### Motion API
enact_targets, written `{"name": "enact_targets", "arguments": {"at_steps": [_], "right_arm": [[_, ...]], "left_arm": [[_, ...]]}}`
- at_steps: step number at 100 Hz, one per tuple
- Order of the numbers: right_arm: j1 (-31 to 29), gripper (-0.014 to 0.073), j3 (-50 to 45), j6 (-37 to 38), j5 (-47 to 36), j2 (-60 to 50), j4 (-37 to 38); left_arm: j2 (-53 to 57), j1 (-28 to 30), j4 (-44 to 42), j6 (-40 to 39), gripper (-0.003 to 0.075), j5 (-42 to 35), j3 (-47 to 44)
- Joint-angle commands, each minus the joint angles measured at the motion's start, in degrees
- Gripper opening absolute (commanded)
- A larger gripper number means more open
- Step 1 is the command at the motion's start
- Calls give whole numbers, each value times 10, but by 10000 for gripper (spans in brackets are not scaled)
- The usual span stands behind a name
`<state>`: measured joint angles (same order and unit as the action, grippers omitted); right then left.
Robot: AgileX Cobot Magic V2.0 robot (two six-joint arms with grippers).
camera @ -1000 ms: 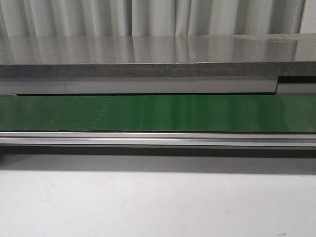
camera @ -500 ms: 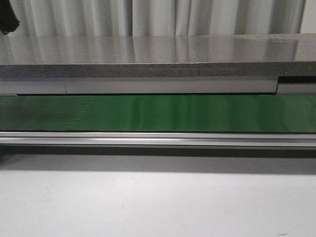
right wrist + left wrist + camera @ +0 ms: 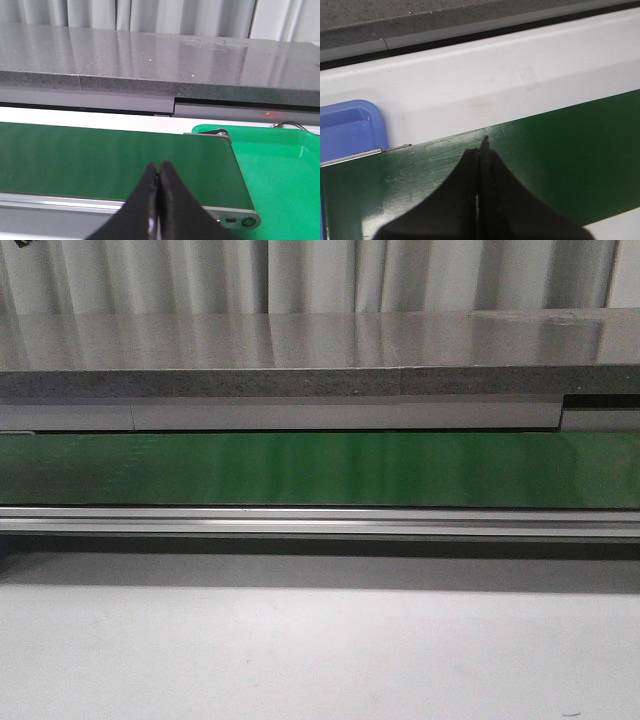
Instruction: Move button from right to left
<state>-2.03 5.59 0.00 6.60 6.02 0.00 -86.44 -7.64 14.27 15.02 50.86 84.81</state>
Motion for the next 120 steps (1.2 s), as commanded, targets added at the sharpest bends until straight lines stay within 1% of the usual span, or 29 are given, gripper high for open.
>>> {"name": "enact_targets", "arguments": {"at_steps": [1, 24, 52, 75, 102, 120], "right_arm": [[-1, -67, 15, -4, -46, 7, 0], [-1, -67, 15, -4, -46, 7, 0], [-1, -67, 15, -4, -46, 7, 0], [-1, -67, 15, -4, -46, 7, 0], [-1, -67, 15, -4, -46, 7, 0], [-1, -67, 15, -4, -46, 7, 0]], "left_arm": [[54, -5, 14, -7, -20, -43, -9], [146, -5, 34, -7, -20, -98, -95], [257, -5, 40, -7, -20, -140, -203], [345, -5, 40, -7, -20, -150, -282], [461, -5, 27, -5, -20, -187, -372], [536, -5, 27, -3, -20, -192, -442]]}}
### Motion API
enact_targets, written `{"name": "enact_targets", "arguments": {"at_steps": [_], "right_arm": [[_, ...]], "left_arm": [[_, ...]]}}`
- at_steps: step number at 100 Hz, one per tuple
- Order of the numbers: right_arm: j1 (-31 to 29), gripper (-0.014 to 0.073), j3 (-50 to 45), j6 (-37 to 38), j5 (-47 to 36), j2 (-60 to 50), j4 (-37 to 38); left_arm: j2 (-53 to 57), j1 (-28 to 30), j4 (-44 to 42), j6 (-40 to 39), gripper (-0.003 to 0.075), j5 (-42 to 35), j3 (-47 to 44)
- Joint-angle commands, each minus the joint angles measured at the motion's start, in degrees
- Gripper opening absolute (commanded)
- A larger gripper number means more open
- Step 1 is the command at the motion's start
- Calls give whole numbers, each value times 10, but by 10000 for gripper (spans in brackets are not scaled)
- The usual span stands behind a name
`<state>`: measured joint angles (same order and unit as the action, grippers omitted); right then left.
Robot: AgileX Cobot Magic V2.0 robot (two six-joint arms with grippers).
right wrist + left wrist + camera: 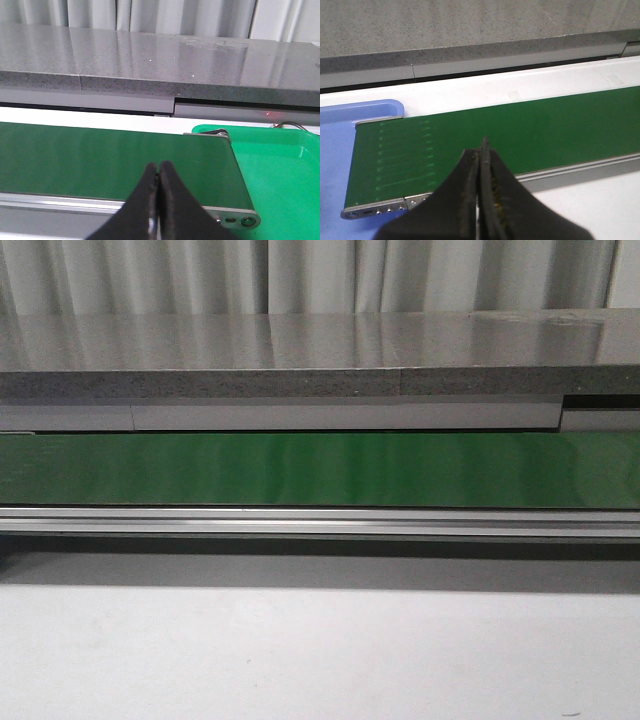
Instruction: Move button from right to left
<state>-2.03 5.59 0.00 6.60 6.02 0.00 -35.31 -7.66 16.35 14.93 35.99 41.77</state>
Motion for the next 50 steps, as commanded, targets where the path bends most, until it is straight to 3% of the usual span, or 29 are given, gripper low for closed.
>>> {"name": "enact_targets", "arguments": {"at_steps": [1, 25, 42, 50], "right_arm": [[-1, -67, 15, -4, -46, 7, 0], [-1, -67, 15, -4, -46, 7, 0], [-1, -67, 15, -4, -46, 7, 0], [-1, -67, 15, -4, -46, 7, 0]], "left_arm": [[27, -4, 7, -3, -20, -43, -14], [104, -6, 7, -3, -20, -99, -97], [158, -4, -17, -7, -20, -210, -173], [186, -4, -56, -55, -20, -262, -208]]}}
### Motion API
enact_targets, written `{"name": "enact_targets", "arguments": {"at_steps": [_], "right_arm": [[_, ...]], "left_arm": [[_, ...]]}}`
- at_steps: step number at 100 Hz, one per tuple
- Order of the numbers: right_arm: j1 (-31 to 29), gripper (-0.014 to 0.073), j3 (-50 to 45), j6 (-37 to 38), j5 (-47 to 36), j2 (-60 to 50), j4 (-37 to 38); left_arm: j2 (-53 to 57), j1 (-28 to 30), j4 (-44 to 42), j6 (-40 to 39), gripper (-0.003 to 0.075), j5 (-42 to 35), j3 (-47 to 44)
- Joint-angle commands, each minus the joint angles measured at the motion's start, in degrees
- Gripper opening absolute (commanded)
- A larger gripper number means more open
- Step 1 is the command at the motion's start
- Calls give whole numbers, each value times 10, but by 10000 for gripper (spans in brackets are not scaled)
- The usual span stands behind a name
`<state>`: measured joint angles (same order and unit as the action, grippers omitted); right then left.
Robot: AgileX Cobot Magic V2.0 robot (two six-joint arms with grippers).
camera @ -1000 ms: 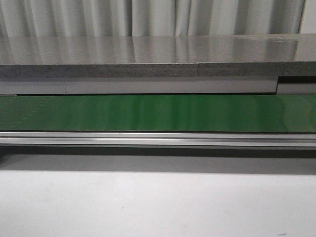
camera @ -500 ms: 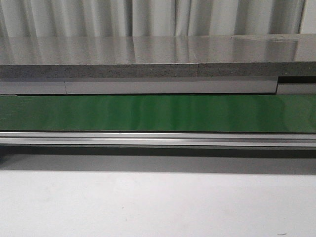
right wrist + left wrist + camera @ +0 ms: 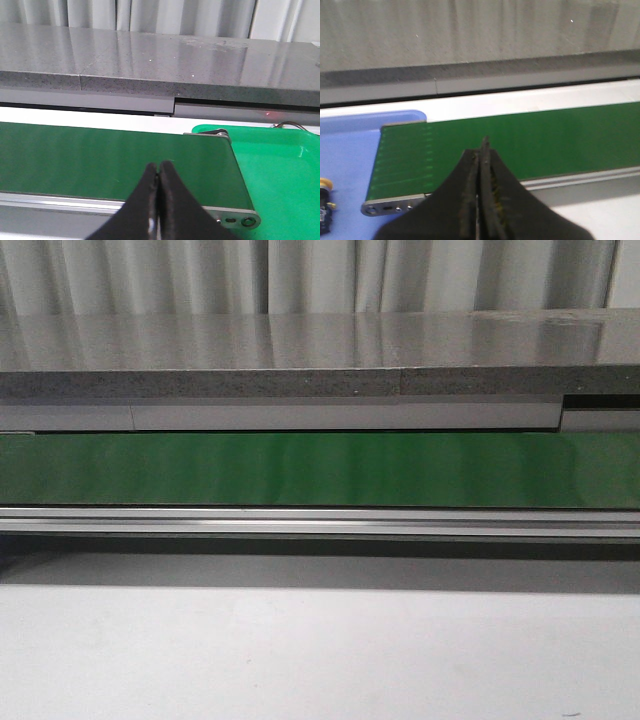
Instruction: Move button from right to left
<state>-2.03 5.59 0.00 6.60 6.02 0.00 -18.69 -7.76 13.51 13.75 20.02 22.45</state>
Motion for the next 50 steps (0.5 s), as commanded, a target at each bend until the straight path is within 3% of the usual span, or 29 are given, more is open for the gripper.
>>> {"name": "enact_targets", "arguments": {"at_steps": [1, 17, 50], "right_arm": [[-1, -67, 15, -4, -46, 7, 0], [-1, -67, 15, -4, -46, 7, 0], [-1, -67, 15, -4, -46, 7, 0]], "left_arm": [[24, -4, -33, -49, -20, -108, -18], [78, -4, -116, -154, -20, -127, -78], [158, -2, -118, -156, -20, -175, -189]]}}
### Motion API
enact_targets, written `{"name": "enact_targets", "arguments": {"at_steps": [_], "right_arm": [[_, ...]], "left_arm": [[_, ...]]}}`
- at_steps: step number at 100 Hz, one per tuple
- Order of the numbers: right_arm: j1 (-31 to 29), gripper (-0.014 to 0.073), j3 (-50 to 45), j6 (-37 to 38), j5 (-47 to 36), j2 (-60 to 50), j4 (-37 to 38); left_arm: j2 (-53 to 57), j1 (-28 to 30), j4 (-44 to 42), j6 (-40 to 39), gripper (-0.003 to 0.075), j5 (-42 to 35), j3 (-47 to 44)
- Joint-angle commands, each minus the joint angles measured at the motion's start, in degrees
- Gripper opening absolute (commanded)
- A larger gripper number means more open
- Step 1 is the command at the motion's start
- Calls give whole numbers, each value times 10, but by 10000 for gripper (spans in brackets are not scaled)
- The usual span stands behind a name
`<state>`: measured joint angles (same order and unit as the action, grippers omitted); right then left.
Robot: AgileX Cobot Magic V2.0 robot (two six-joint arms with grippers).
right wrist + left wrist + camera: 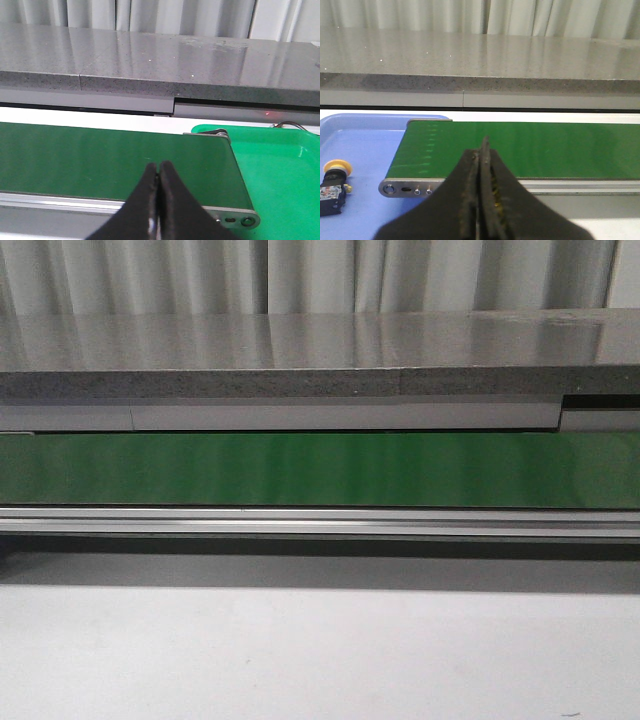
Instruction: Move button from right to left
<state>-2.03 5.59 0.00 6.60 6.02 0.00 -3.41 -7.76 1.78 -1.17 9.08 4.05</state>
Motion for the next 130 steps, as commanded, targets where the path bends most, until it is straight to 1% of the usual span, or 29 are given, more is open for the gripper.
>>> {"name": "enact_targets", "arguments": {"at_steps": [1, 19, 23, 38, 115, 130], "right_arm": [[-1, -67, 15, -4, -46, 7, 0], [-1, -67, 15, -4, -46, 7, 0], [-1, -67, 15, -4, -46, 7, 0], [-1, -67, 15, -4, -45, 7, 0], [-1, -67, 14, -4, -44, 7, 0], [-2, -67, -3, -4, -74, 7, 0]], "left_arm": [[6, -2, -1, -7, -20, -67, -10], [46, 15, 4, -7, -20, -114, -66], [56, 17, 7, -7, -20, -91, -65], [55, 19, 7, -7, -20, -78, -65], [55, 19, 7, -7, -20, -78, -65], [55, 19, 7, -7, -20, -78, -65]]}}
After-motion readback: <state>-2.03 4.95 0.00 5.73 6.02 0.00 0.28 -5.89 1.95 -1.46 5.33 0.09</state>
